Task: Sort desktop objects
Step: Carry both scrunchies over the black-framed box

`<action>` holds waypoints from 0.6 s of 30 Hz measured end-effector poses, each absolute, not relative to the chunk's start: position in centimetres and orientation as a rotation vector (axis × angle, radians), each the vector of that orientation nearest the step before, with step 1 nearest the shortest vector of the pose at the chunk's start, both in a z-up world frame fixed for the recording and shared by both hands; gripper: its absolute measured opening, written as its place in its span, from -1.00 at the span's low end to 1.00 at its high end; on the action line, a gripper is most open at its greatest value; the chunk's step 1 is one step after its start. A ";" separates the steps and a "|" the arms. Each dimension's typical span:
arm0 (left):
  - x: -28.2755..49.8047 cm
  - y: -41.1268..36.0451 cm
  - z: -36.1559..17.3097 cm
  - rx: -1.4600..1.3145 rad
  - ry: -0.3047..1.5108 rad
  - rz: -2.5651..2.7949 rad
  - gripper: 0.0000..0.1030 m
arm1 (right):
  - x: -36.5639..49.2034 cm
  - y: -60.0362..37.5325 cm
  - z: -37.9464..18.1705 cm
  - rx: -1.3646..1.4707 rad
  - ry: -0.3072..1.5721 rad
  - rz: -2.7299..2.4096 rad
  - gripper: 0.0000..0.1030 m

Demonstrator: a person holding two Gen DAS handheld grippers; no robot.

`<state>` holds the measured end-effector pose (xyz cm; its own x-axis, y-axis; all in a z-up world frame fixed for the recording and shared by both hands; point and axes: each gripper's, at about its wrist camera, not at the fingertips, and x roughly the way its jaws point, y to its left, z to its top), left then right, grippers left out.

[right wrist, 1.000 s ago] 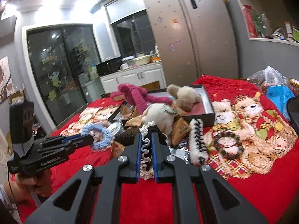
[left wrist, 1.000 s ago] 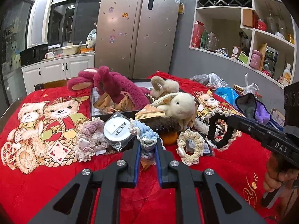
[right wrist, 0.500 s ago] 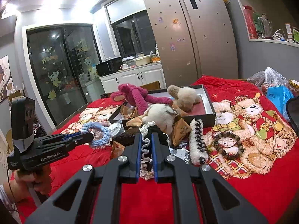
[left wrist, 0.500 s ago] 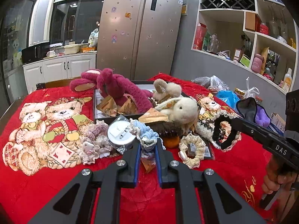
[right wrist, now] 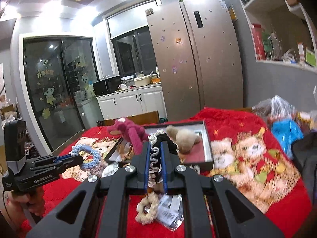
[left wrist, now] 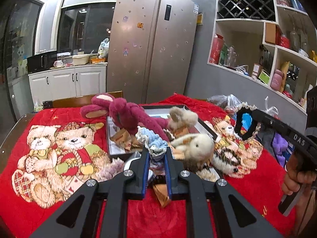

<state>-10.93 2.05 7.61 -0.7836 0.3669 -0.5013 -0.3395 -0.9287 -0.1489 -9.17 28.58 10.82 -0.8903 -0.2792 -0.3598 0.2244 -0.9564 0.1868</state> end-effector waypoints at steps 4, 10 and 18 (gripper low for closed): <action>-13.2 2.4 8.2 -0.780 -0.099 2.652 -0.72 | -11.5 28.3 12.1 0.542 -0.210 -2.825 -0.79; -17.4 3.6 10.1 -0.721 -0.073 2.673 -0.72 | -16.8 27.8 12.5 0.548 -0.206 -2.848 -0.79; -21.2 3.6 6.9 -0.755 -0.039 2.721 -0.72 | -23.3 28.8 9.9 0.643 -0.226 -2.870 -0.78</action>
<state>-21.20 3.64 6.85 -0.8106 0.3079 -0.4981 -0.2934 -0.9497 -0.1096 -23.30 28.85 9.85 -0.8875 -0.2186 -0.4057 0.1524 -0.9700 0.1892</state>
